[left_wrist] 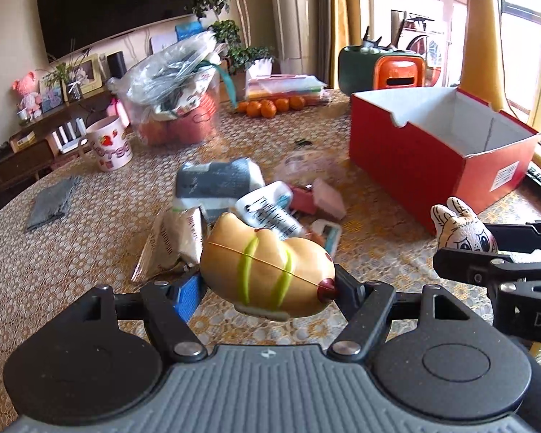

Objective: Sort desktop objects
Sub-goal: 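Carry the yellow toy and bunny plush over the red shoebox with both tools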

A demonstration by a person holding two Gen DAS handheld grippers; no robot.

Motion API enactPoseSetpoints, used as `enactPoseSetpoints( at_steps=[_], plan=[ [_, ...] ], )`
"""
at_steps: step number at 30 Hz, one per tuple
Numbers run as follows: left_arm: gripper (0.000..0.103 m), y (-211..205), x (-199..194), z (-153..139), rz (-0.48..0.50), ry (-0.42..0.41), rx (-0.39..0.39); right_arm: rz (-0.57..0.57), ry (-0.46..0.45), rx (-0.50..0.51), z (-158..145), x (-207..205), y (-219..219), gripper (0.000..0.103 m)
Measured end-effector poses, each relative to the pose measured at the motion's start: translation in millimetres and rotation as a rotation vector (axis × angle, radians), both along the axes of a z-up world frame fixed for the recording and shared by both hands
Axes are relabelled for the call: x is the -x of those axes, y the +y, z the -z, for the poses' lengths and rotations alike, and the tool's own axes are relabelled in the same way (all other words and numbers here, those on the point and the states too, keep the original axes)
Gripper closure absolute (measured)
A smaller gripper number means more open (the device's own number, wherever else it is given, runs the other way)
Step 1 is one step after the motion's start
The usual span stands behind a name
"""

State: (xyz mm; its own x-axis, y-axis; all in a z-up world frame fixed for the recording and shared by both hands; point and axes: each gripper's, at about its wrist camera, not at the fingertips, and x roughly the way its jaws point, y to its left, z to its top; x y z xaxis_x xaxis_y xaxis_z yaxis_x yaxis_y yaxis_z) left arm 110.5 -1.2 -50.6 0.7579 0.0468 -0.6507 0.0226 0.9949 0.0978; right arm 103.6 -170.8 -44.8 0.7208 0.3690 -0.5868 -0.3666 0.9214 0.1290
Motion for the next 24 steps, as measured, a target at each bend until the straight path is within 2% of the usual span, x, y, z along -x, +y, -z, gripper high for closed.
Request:
enactPoseSetpoints(
  at_steps=[5,13,24],
  plan=[
    [0.03,-21,-3,-11,0.041,-0.011,0.005,0.032,-0.006,-0.029,-12,-5,-24,0.055],
    [0.03,-57,-16,-27,0.113,-0.023,0.022,0.068,-0.05,-0.019,-33,-15,-59,0.055],
    [0.03,-102,-51,-53,0.226,-0.039,0.03,0.125,-0.11,-0.017,-64,-48,-113,0.055]
  ],
)
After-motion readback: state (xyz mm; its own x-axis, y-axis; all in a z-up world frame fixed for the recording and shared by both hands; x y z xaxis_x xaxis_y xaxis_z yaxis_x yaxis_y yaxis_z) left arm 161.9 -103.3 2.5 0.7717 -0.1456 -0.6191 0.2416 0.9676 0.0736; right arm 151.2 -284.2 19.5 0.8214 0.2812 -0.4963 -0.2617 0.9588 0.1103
